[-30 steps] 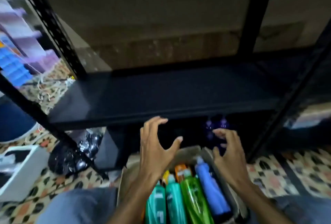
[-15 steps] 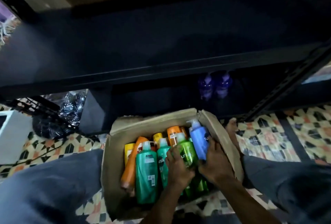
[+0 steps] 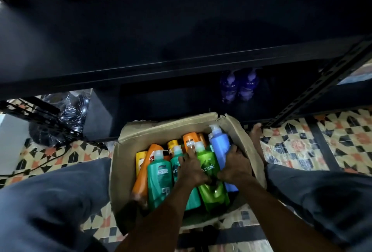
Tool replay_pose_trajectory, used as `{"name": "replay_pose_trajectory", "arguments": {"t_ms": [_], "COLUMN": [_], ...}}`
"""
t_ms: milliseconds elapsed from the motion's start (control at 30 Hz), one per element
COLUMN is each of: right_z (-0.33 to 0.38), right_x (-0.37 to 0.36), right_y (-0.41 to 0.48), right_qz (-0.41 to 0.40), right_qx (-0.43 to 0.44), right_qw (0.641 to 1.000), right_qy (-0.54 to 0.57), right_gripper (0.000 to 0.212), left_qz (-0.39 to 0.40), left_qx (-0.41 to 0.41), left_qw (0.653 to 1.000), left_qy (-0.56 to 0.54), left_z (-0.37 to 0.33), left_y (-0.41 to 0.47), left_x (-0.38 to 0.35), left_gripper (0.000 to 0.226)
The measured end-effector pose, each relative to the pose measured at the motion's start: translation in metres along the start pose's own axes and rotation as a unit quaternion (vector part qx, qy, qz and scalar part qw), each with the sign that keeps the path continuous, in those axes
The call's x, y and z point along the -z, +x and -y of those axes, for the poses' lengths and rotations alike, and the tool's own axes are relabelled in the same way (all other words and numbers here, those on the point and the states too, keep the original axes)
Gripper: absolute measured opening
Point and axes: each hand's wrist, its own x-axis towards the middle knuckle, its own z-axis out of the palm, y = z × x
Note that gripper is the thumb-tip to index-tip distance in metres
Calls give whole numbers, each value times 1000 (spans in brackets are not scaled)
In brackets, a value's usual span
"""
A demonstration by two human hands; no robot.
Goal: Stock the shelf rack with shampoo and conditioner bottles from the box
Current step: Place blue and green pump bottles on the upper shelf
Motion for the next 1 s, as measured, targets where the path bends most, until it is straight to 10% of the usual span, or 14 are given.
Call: {"name": "replay_pose_trajectory", "arguments": {"t_ms": [233,600,767,1000], "right_z": [-10,-8,13,73], "right_x": [-12,-3,53,203], "right_y": [-9,-46,-88,-172], "right_qz": [4,-31,-83,-208], "right_qx": [-48,-56,25,220], "right_qw": [986,923,885,787], "right_qy": [161,380,457,538], "right_gripper": [94,60,22,27], "left_qz": [-89,-132,-190,-286], "left_qx": [-20,-92,-209,-403], "left_qw": [952,899,852,735], "left_qy": [-292,-407,-441,-464], "left_z": [31,46,19,-68], "left_y": [-21,-52,-93,-200], "left_x": [-26,1,68,221], "left_gripper": [102,108,95,98]}}
